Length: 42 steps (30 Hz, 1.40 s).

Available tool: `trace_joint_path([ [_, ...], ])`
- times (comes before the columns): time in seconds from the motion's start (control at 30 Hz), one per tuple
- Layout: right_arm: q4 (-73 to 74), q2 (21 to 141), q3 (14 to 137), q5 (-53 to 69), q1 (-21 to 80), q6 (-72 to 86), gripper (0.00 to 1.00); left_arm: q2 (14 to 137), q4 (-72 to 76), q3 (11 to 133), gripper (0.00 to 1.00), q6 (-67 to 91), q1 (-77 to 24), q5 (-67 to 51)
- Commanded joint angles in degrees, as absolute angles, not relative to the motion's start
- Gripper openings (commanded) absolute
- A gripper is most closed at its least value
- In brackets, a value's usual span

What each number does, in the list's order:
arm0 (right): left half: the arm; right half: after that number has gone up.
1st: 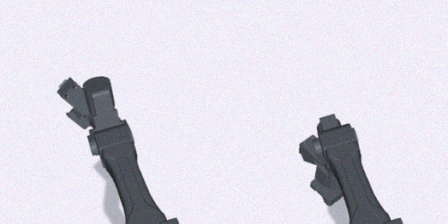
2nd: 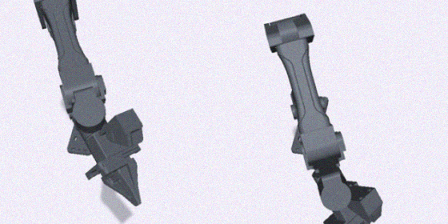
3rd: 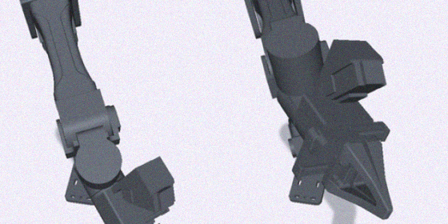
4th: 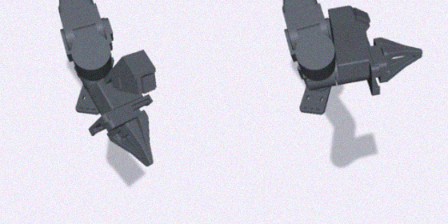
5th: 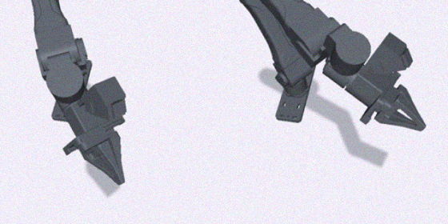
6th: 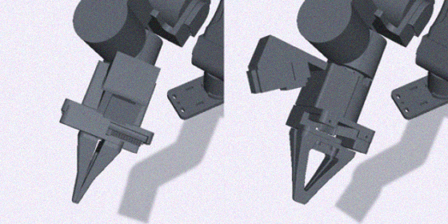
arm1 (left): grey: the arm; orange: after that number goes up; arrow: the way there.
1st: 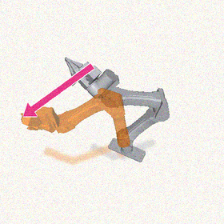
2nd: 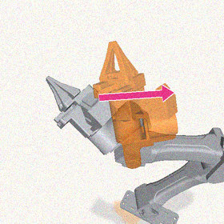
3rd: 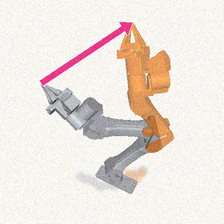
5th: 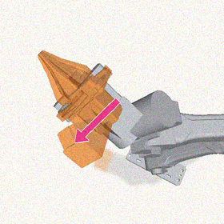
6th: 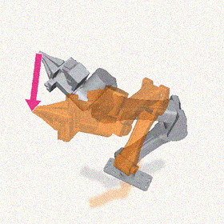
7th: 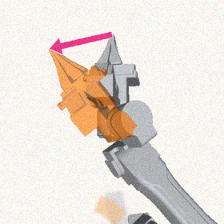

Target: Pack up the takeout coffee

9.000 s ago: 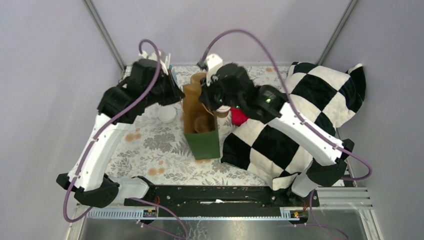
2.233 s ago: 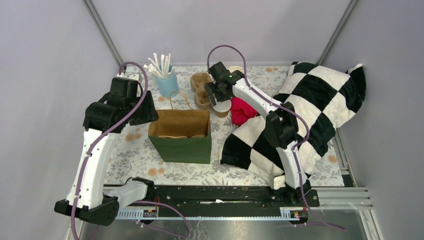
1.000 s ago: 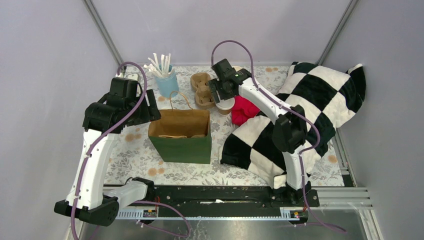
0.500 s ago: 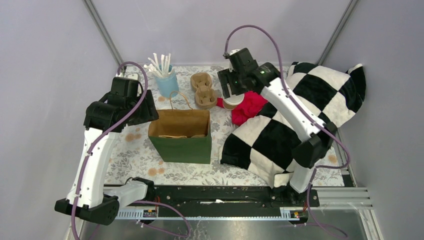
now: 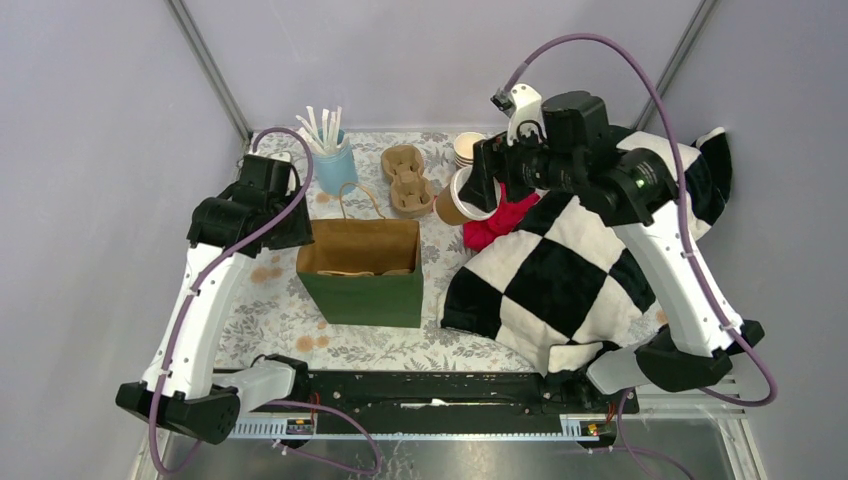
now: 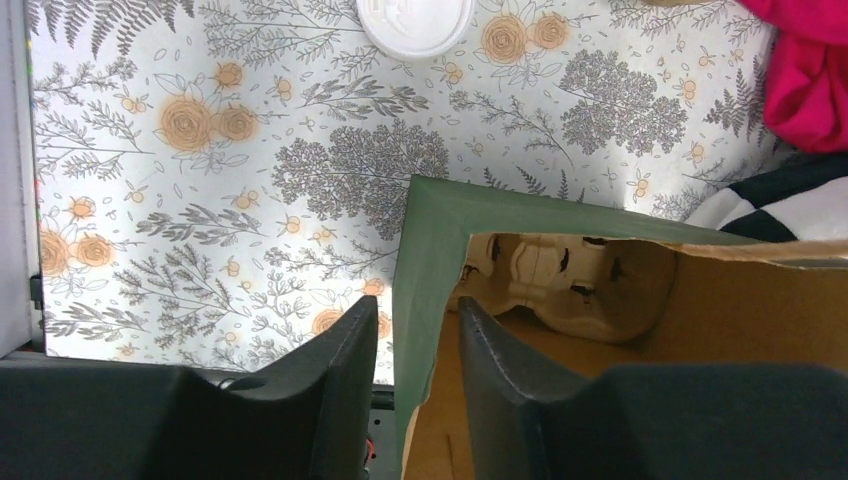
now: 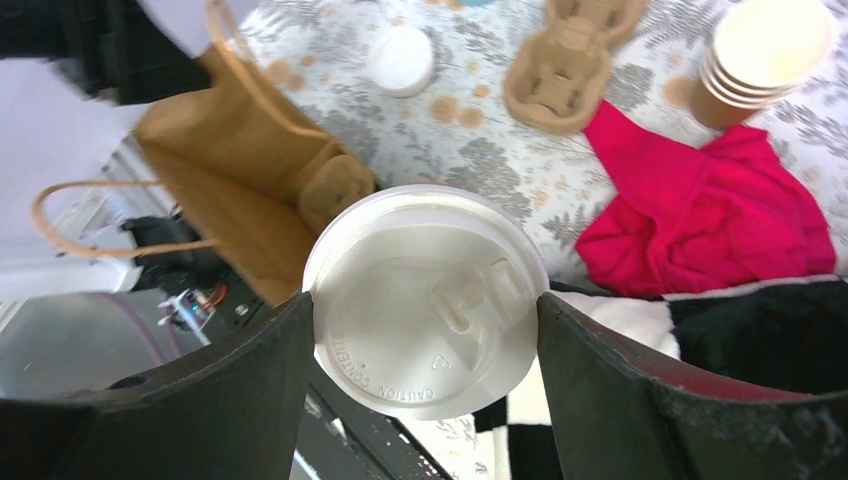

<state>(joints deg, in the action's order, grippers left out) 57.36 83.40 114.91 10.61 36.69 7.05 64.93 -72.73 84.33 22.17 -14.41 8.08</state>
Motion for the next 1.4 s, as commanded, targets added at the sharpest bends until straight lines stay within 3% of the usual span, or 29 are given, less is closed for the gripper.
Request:
trace_joint_path([
  [0.0, 57.0, 81.3, 116.6, 21.9, 36.9, 4.6, 0.66, 64.9, -68.2, 83.1, 0.35, 20.0, -14.4, 8.7],
  [0.17, 57.7, 80.7, 117.6, 26.0, 39.3, 3.3, 0.65, 64.5, -66.9, 84.9, 0.1, 18.8, -14.4, 6.9],
  [0.27, 58.3, 81.0, 119.0, 25.3, 42.6, 2.3, 0.64, 63.4, -66.3, 86.6, 0.0, 18.2, -14.7, 4.7],
  [0.7, 56.4, 84.8, 121.7, 20.4, 55.1, -2.9, 0.6, 56.4, -57.4, 85.0, 0.0, 17.7, -16.0, -16.2],
  [1.03, 49.1, 84.9, 112.7, 10.4, 62.8, -11.7, 0.58, 56.8, -59.3, 86.0, 0.0, 15.3, -16.3, -17.9],
  [1.37, 44.8, 85.1, 107.7, 4.4, 64.0, -16.1, 0.56, 55.7, -60.4, 85.5, 0.0, 11.4, -16.4, -18.2],
])
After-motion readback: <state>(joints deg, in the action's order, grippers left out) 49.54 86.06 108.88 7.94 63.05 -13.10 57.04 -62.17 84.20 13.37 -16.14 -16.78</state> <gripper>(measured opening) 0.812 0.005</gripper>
